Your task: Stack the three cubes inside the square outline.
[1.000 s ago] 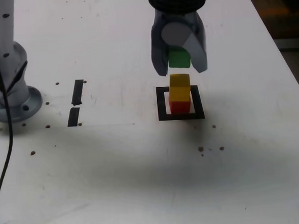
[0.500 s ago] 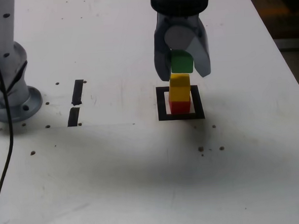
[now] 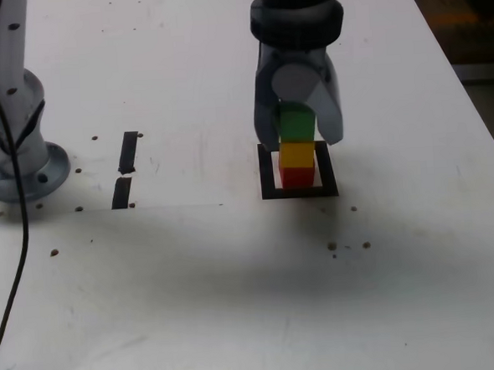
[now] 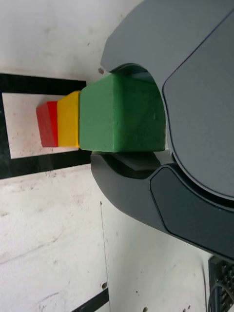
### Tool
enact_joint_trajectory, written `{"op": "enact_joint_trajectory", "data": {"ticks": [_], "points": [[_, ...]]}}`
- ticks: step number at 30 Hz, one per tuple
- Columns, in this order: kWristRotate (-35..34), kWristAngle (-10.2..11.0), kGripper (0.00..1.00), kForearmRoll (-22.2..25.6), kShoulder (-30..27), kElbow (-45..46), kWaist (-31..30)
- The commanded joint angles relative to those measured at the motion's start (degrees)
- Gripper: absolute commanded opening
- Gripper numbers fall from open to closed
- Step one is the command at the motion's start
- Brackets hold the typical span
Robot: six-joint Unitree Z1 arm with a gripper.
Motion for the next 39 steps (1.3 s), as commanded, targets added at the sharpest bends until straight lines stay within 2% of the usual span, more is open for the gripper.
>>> {"op": "enact_joint_trajectory", "data": {"ticks": [1,7,29,33,39], "points": [[-0.05,0.0,0.31,-0.09,0.01,0.14,0.22],[-0.05,0.12,0.39,-0.14,-0.1,0.32,0.38],[0.17,0.84,0.93,0.0,-0.63,0.45,0.38],[-0.68,1.97,0.98,1.24,-1.82,0.91,0.38],[-2.65,4.2,0.99,3.55,-6.62,3.01,0.37]]}}
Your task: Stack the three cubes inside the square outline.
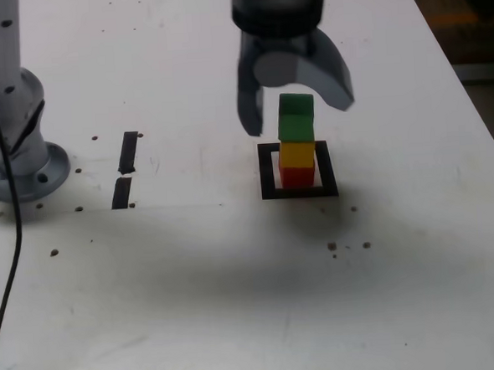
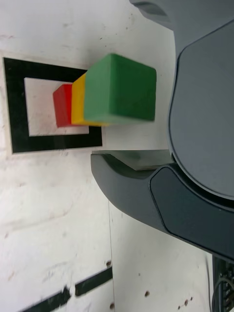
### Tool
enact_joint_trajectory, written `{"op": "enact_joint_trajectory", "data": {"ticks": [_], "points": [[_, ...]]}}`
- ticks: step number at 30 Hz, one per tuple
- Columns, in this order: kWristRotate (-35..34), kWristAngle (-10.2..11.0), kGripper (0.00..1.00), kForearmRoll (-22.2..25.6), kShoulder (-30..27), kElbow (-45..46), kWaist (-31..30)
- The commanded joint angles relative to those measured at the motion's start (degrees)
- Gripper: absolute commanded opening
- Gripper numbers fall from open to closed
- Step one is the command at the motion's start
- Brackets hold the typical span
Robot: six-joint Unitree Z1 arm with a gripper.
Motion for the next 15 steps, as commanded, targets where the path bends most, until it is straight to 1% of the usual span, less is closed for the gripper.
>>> {"op": "enact_joint_trajectory", "data": {"ticks": [1,5,8,11,15], "points": [[-0.76,0.84,0.99,1.09,-2.67,0.52,0.1],[-2.51,3.06,0.99,4.75,-7.79,1.91,0.15],[-3.84,4.03,1.0,6.42,-11.08,4.48,0.61],[-5.05,4.12,1.0,6.5,-13.78,8.44,1.49],[-6.04,3.48,1.0,4.94,-16.1,13.93,2.66]]}}
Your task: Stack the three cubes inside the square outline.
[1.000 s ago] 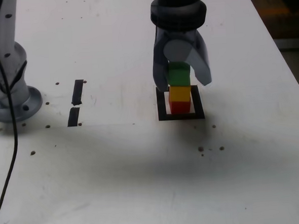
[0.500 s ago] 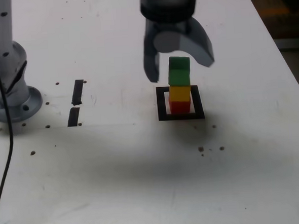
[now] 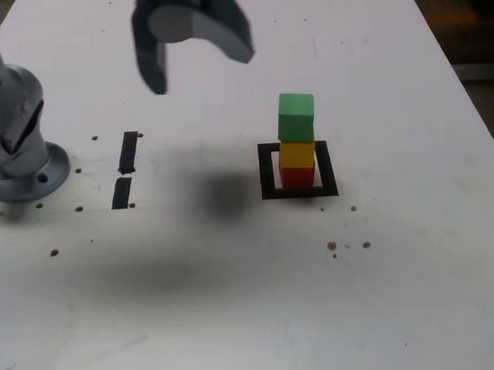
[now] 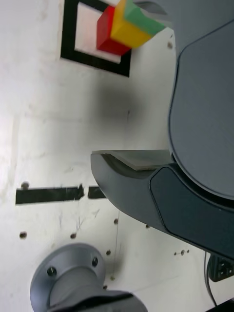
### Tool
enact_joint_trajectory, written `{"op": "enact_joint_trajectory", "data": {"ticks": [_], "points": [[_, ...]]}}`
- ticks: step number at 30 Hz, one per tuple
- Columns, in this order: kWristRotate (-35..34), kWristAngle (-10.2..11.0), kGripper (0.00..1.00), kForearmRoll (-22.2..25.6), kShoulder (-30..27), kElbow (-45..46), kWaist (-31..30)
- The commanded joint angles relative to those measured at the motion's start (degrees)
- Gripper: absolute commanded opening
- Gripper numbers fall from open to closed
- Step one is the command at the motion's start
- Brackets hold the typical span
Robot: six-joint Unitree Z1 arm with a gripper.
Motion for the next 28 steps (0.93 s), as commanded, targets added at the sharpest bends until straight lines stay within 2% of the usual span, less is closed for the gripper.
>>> {"op": "enact_joint_trajectory", "data": {"ticks": [1,6,11,18,21,28], "points": [[-0.22,-0.37,1.0,-1.02,-0.89,1.61,0.33],[-0.45,-2.0,1.0,-7.44,-1.53,8.08,0.69],[-0.72,-3.94,1.0,-17.57,-1.43,16.65,0.69],[-0.89,-5.37,1.0,-29.44,-0.91,26.32,0.69],[-0.89,-5.43,1.0,-31.48,-0.8,28.3,0.69],[-0.89,-4.43,0.99,-31.9,-0.47,31.12,0.69]]}}
